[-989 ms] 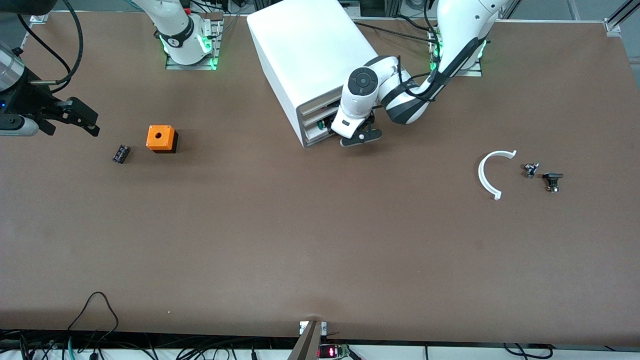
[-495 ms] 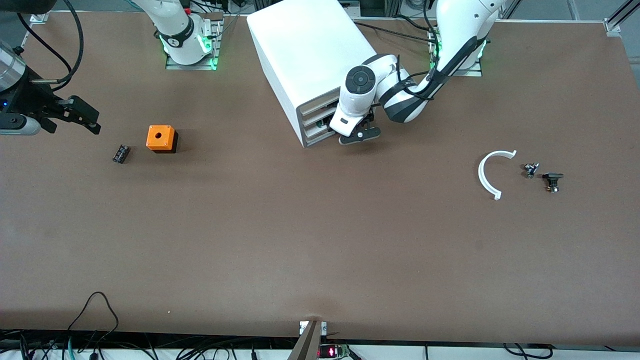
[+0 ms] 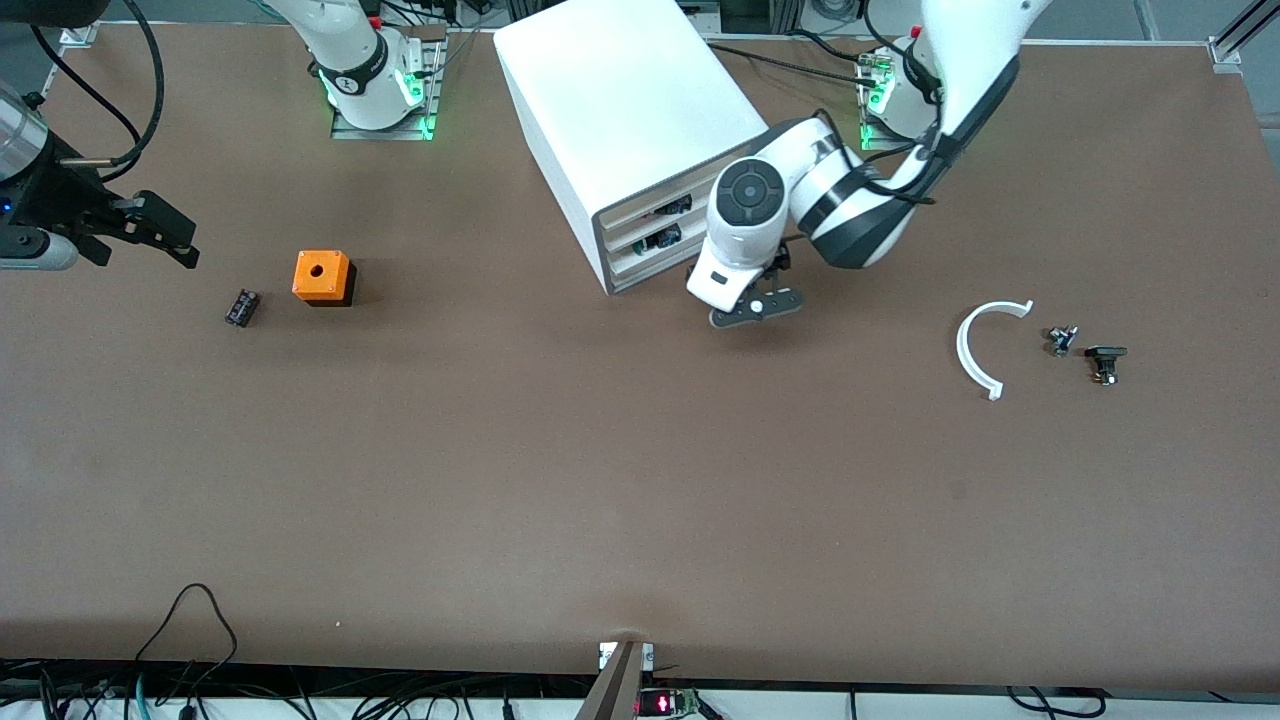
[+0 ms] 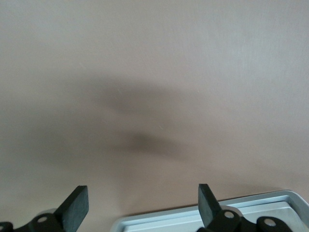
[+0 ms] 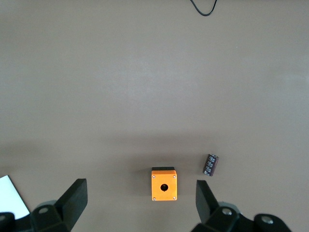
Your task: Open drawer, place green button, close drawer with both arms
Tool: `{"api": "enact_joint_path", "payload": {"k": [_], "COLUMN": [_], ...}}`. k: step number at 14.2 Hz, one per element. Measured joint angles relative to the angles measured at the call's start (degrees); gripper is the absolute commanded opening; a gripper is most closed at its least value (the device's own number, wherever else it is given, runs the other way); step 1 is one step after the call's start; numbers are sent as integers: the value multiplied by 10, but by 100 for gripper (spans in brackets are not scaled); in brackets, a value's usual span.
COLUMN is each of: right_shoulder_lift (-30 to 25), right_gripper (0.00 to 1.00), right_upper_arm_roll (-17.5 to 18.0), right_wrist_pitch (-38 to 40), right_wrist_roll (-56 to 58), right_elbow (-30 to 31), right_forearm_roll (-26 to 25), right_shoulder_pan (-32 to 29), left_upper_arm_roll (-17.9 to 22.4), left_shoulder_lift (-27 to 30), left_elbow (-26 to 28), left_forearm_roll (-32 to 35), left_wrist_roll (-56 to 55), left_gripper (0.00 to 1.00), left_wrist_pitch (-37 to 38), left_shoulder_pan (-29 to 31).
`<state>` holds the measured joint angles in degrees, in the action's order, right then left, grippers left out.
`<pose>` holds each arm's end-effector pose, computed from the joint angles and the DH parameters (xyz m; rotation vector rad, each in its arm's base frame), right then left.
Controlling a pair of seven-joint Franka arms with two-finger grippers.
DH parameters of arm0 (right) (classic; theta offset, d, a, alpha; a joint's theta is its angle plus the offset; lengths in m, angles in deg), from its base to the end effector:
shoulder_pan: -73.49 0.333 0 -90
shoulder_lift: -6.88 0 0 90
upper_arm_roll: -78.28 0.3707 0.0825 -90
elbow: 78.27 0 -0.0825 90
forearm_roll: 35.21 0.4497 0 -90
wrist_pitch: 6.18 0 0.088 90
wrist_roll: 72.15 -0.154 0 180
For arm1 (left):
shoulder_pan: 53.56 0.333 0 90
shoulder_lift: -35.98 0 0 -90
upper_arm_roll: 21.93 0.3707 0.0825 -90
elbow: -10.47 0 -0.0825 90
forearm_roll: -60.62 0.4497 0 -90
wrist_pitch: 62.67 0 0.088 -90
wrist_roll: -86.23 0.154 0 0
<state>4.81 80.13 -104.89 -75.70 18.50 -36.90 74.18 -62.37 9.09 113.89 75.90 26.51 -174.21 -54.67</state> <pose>0.6221 0.0238 0.6044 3.1128 -0.0220 0.1113 0.5447 -0.4093 0.2887 -2.9980 -0.3237 0.2706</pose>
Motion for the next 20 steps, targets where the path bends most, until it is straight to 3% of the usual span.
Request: {"api": "enact_joint_path", "payload": {"k": [2,6,9,11,13,17,20], "right_shoulder_lift": [0,0,1,3,3,7,8], "right_gripper": [99,99,99,99,99,99,99], "right_upper_arm_roll": [0,1,3,4,4,4,4], "right_wrist_pitch": [0,0,0,0,0,0,0], "right_wrist_roll": [0,1,1,2,8,17,17], "right_elbow": [0,-2,-11,-15,-16,-16,-16], "right_forearm_roll": [0,19,28,29,29,29,29], "right_shoulder_pan": [0,0,1,1,1,1,1], "left_upper_arm_roll": [0,0,3,26,91,265,339], "left_shoulder_lift": [15,49,72,94,124,172,217], "left_elbow": [-48,-114,-143,-153,-154,-140,-88], "left_forearm_roll": [0,0,0,-11,-55,-123,-177], "left_wrist_roll": [76,232,365,434,498,637,650], "left_gripper": [100,100,100,100,100,100,100], "left_wrist_pitch": [77,149,165,166,168,173,155], "left_shoulder_pan": [22,77,140,156,137,66,31]}}
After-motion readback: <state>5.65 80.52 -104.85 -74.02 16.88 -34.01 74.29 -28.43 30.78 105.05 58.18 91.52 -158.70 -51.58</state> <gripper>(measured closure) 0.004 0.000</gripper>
